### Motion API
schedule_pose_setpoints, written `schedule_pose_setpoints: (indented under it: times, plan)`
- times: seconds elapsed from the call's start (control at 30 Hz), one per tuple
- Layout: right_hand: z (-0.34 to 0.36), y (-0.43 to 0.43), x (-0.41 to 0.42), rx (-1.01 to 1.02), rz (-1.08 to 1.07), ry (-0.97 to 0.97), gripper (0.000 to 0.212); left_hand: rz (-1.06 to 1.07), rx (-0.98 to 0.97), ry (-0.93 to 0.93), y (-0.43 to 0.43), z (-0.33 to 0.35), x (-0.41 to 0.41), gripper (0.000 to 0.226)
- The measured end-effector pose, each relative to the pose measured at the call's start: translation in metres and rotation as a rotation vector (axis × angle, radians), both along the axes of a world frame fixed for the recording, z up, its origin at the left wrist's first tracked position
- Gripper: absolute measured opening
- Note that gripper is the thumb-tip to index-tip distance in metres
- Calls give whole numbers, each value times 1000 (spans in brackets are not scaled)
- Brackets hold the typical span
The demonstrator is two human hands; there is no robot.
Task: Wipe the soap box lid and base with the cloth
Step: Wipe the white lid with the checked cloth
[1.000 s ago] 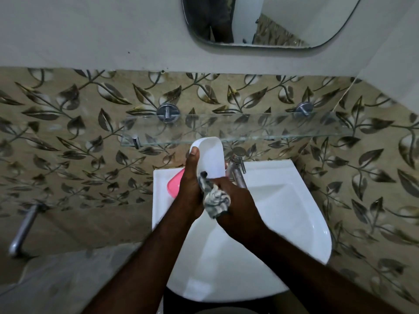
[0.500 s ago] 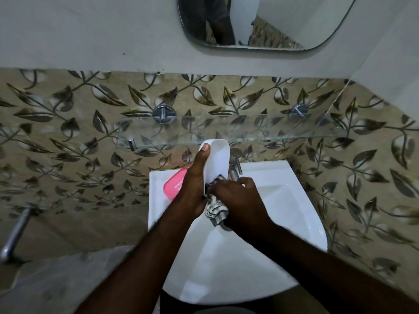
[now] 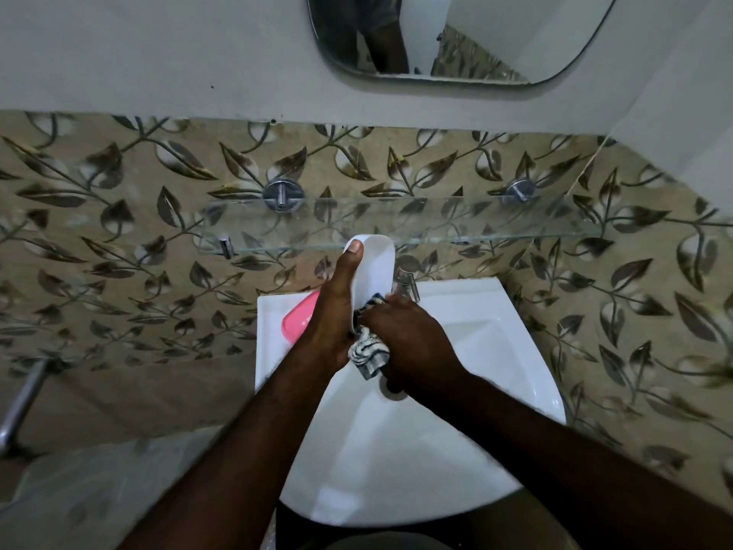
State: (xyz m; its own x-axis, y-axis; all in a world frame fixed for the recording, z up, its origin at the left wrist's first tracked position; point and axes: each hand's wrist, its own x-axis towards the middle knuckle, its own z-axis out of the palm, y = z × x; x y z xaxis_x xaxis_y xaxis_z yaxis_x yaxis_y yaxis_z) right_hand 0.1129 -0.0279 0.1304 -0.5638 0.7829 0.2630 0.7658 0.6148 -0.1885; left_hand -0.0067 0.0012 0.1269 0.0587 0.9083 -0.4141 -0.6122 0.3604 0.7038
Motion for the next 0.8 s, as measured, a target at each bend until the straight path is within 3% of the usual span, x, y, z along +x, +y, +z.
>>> schedule_pose_setpoints:
  times: [0.1, 0.17, 0.2, 0.3, 0.33, 0.4, 0.5, 0.57, 0.63, 0.73, 0.8]
  plan:
    - [-1, -7, -18, -259, -211, 551, 6, 70, 27, 96, -2, -3, 1, 73]
    - [-2, -10, -20, -368, -213, 730, 13, 62, 49, 83, -4, -5, -1, 86]
    - [-2, -11, -17, -304, -141, 639, 11, 56, 42, 66, -4, -6, -4, 91]
    - [6, -8, 0, -67, 63, 49, 26, -7, 9, 19, -7, -8, -7, 91]
    - [9, -3, 5, -27, 121, -30, 30, -21, 9, 1, -7, -8, -6, 88]
    - [8, 6, 11, -20, 198, -2, 30, -13, 5, -36, -6, -8, -5, 82]
    - [14, 15, 14, -178, 109, 388, 28, 34, 8, -75, -3, -7, -4, 71]
    - [22, 22, 15, -128, 61, 484, 26, -5, 39, -97, -4, -7, -1, 65]
    - [31, 30, 16, -30, 120, 313, 17, -55, 56, -160, -5, -10, 1, 63]
    - [30, 35, 15, 11, 182, -47, 25, -43, 85, -161, -3, -16, 2, 63]
    - [23, 27, 10, -21, 180, -111, 23, -18, 61, -148, -4, -19, 3, 60]
